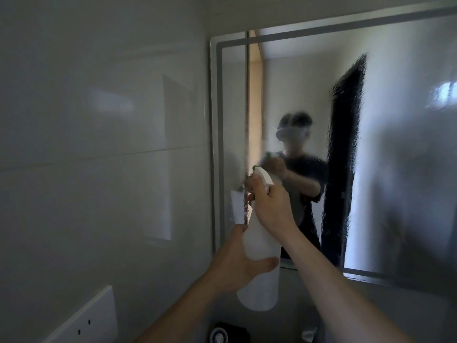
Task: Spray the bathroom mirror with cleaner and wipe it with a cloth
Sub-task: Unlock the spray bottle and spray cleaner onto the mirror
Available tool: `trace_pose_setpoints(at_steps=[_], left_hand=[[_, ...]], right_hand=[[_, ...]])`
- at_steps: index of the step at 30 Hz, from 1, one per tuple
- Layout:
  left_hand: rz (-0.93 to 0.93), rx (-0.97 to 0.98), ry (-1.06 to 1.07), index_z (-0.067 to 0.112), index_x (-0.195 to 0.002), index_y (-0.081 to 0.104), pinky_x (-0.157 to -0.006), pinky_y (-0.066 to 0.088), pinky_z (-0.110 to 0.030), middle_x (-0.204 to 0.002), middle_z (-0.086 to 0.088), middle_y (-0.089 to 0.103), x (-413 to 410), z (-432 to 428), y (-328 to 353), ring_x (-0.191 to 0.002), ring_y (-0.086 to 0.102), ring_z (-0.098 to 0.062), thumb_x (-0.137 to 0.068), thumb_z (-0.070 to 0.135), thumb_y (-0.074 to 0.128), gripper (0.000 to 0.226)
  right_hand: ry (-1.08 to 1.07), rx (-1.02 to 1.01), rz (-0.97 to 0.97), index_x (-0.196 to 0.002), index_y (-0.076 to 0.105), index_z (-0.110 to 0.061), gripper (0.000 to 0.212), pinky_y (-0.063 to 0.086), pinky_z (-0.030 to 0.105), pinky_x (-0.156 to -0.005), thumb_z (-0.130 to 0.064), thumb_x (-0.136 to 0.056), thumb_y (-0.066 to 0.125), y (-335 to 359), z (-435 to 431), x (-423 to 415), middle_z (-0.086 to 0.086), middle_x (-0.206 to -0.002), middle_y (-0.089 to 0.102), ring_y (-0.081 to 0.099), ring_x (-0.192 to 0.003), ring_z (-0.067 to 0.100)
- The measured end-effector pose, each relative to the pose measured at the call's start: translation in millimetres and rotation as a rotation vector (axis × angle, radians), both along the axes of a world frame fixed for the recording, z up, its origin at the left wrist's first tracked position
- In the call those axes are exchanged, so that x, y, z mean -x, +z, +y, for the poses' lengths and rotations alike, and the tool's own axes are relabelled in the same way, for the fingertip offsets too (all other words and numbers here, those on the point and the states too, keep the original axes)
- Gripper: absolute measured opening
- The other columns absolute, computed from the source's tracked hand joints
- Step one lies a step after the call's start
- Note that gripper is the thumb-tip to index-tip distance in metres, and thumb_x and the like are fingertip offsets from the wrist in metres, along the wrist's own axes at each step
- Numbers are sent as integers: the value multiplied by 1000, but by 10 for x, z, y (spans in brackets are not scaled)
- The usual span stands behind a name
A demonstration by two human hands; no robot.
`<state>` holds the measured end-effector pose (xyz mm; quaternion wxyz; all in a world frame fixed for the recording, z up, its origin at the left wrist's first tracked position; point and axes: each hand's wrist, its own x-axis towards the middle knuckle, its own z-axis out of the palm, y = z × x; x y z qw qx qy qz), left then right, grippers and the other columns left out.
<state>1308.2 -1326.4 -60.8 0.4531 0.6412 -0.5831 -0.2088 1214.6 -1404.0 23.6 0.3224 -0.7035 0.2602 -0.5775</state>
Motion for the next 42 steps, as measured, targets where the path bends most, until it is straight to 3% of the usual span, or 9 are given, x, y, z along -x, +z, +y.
trace_pose_setpoints(at_steps=[2,4,9,19,22,26,29,32,42], left_hand=[[-6,11,-3,31,-131,43,-92,60,-41,-116,17,63,0,14,17,-106,65,-6,-49,73,82,100],[-7,28,-13,33,-128,45,-93,60,-40,-115,17,64,-11,20,82,-105,65,-4,-52,70,84,93],[-33,76,-11,32,-128,46,-92,60,-42,-118,13,64,-41,-1,335,-107,66,-9,-53,74,83,94],[-64,153,36,32,-123,47,-90,60,-42,-112,15,66,-57,26,666,-101,67,-8,-51,70,80,88],[-90,127,39,32,-124,46,-89,61,-43,-113,13,65,-41,63,597,-101,67,-10,-51,71,78,88],[-120,127,51,33,-121,48,-87,61,-43,-111,13,66,-27,59,653,-99,68,-10,-53,71,77,83],[-171,188,79,36,-114,49,-85,60,-40,-108,14,66,-49,25,873,-96,67,-9,-55,68,80,73],[-206,273,111,34,-116,51,-80,57,-35,-108,13,65,-72,-10,1158,-96,65,-10,-63,60,86,69],[-156,319,147,33,-118,54,-83,61,-44,-106,13,67,-57,-44,1299,-94,68,-11,-50,72,77,81]], right_hand=[[30,-24,31,-59,53,-16,50,33,11,-48,-40,-104,50,15,7,21,-17,-43,51,48,-43,0],[52,-29,67,-68,61,-10,47,36,16,-53,-40,-103,50,105,11,36,-15,-50,56,50,-49,0],[95,-17,63,-95,68,0,42,54,46,-83,-36,-103,49,482,77,38,20,-95,73,68,-88,32],[-16,27,-11,-81,63,-10,55,56,56,-78,-58,-92,39,816,156,-76,9,-74,69,67,-75,31],[-26,-10,-15,-79,62,-10,58,55,56,-81,-62,-86,38,719,168,-77,7,-74,69,66,-77,33],[17,-23,-37,-84,65,-1,45,53,53,-84,-38,-101,46,758,120,-15,7,-74,69,66,-76,30],[30,6,-70,-77,67,-16,41,54,52,-87,-47,-96,46,964,86,33,5,-79,72,69,-84,28],[31,43,-85,-88,69,-12,45,53,44,-89,-46,-101,43,1259,64,56,5,-87,74,69,-91,25],[61,43,-79,-85,67,-6,43,50,28,-64,-39,-103,45,1522,75,-55,13,-78,73,66,-69,17]])
